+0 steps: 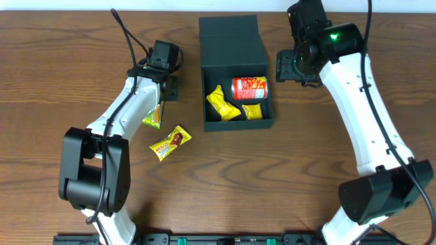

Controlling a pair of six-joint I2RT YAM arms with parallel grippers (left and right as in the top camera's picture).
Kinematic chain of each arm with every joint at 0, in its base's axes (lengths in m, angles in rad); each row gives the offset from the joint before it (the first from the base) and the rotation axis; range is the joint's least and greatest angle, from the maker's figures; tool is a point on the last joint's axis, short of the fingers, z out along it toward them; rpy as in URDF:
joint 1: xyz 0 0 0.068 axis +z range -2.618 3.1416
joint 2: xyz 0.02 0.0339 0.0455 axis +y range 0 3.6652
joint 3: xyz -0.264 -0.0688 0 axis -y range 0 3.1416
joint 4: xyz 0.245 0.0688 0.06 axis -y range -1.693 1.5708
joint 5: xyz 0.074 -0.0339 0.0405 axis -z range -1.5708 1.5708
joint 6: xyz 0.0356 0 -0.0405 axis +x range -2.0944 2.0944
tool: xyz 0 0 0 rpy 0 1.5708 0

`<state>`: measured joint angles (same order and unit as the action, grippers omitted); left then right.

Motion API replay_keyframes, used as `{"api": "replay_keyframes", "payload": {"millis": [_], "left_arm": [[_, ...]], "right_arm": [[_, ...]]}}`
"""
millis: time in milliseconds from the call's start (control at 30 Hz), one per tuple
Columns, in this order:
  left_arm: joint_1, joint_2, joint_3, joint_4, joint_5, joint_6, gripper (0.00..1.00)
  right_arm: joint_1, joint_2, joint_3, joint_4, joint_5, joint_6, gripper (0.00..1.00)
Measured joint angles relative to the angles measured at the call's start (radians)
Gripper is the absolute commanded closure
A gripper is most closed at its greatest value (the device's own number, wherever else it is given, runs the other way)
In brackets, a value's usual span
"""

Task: Pack container
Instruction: 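Lower the left gripper onto the green Pandan packet and grasp it, then lift the Pandan packet with the left gripper beside the box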

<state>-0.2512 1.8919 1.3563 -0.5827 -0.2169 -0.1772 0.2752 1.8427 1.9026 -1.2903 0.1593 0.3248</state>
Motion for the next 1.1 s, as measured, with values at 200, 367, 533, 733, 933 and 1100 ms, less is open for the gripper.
{"api": "replay_keyframes", "payload": {"millis": [200,367,533,733,933,1100], "left_arm": [[0.0,0.0,0.0,-0.043,0.0,0.034,0.54],[0.0,0.0,-0.026,-0.036,0.0,0.047,0.53],[0.0,0.0,-0.069,-0.013,0.005,0.047,0.53],[0.0,0.003,-0.1,0.014,0.026,0.046,0.57],[0.0,0.005,-0.14,0.019,0.031,0.027,0.67],[0.0,0.005,-0.14,0.031,0.031,0.018,0.8]], "right_arm": [[0.0,0.0,0.0,0.0,0.007,0.0,0.3],[0.0,0.0,0.0,0.0,0.01,0.0,0.29],[0.0,0.0,0.0,0.0,0.017,0.0,0.29],[0.0,0.0,0.0,0.0,0.018,0.0,0.29],[0.0,0.0,0.0,-0.007,0.018,0.0,0.29],[0.0,0.0,0.0,-0.008,0.018,0.0,0.28]]}}
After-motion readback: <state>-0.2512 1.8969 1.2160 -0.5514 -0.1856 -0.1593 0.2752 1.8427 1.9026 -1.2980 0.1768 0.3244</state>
